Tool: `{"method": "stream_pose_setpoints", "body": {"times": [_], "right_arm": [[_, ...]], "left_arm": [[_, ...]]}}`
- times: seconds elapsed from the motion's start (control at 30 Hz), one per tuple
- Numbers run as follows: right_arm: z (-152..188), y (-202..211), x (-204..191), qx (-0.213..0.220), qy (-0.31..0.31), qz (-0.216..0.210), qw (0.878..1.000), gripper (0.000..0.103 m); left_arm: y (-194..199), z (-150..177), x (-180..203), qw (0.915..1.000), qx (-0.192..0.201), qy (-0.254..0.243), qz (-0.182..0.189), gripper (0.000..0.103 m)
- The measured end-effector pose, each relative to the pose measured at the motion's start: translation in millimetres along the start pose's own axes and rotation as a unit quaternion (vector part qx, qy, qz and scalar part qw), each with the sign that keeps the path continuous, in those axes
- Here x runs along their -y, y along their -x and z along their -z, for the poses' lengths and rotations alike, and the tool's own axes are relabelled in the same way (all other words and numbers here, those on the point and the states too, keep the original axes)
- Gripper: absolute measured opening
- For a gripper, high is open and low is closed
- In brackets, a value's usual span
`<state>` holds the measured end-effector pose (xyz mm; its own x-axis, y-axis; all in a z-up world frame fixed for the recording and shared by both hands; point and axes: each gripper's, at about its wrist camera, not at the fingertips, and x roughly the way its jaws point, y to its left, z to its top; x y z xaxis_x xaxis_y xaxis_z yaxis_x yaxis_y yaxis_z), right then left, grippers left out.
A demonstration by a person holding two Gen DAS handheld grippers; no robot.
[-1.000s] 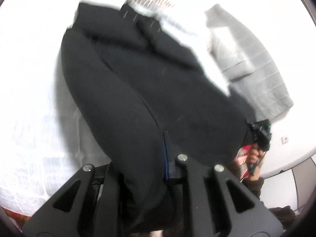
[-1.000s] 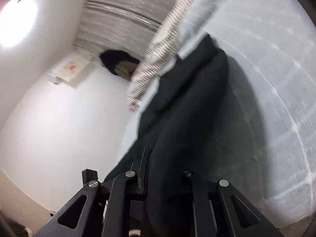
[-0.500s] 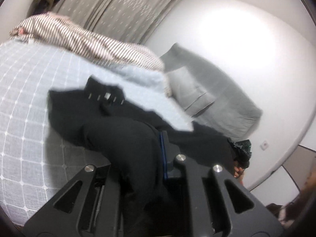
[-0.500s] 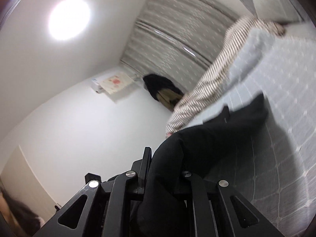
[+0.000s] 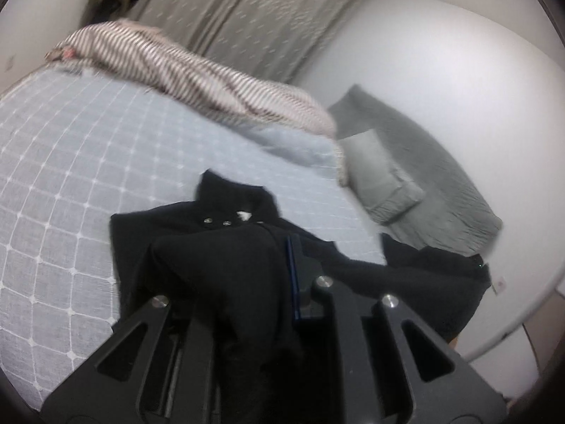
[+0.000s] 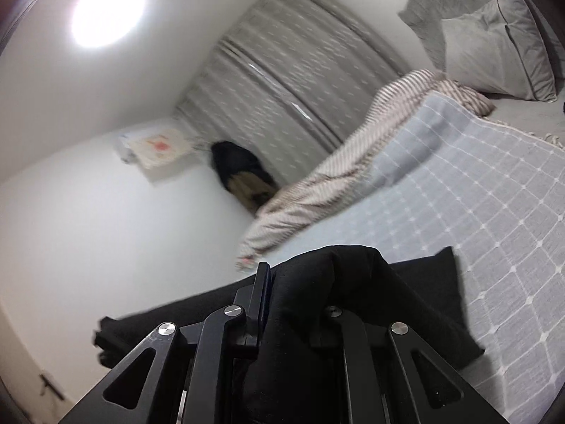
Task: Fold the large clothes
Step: 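Fold the hem over toward the collar with both grippers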
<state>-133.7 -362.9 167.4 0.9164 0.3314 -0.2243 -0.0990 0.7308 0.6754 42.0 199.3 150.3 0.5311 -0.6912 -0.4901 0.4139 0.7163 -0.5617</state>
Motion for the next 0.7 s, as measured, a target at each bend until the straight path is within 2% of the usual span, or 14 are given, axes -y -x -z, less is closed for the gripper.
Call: {"method": "stream_pose_setpoints", "body": {"times": [0.1,0.17,0.23,0.37,0.4,0.47,0.6,0.7], "right_arm": [[-5.8,-48.7,24.8,-0.015,-0.021,0.039,0.999,0.014],[-11.1,-87.2,47.4,-0.026,-0.047,0.06,0.997,0.014],[-11.1,-127.5,71.1,-0.057,-0.068,0.094,0.992,0.015],[12.4,-169.6,104.5,-0.1,-0.075,0.146,0.981,0.019],[18.5,-177.7,112.1,-0.107,-0.076,0.158,0.979,0.02],[32.6,-188.5,129.0,-0.122,-0.082,0.181,0.972,0.027],[45.5,-207.2,154.6,-0.173,-0.094,0.221,0.955,0.059],[40.4,-200.7,158.7,-0.167,-0.109,0.217,0.956,0.07]], "left_arm": [[-46.0,-13.9,-37.0,0.9985,-0.01,0.034,-0.043,0.015],[-76.4,-17.0,-60.9,0.9969,-0.018,0.055,-0.053,0.016],[-95.0,-13.1,-76.3,0.9947,-0.028,0.074,-0.065,0.017],[-137.0,1.4,-102.6,0.9887,-0.05,0.093,-0.107,0.019],[-145.0,7.5,-108.0,0.9872,-0.05,0.094,-0.119,0.023],[-158.2,17.8,-117.1,0.9839,-0.061,0.101,-0.134,0.03],[-164.6,27.4,-119.0,0.984,-0.068,0.092,-0.136,0.046],[-157.2,29.5,-107.0,0.986,-0.063,0.075,-0.135,0.065]]}}
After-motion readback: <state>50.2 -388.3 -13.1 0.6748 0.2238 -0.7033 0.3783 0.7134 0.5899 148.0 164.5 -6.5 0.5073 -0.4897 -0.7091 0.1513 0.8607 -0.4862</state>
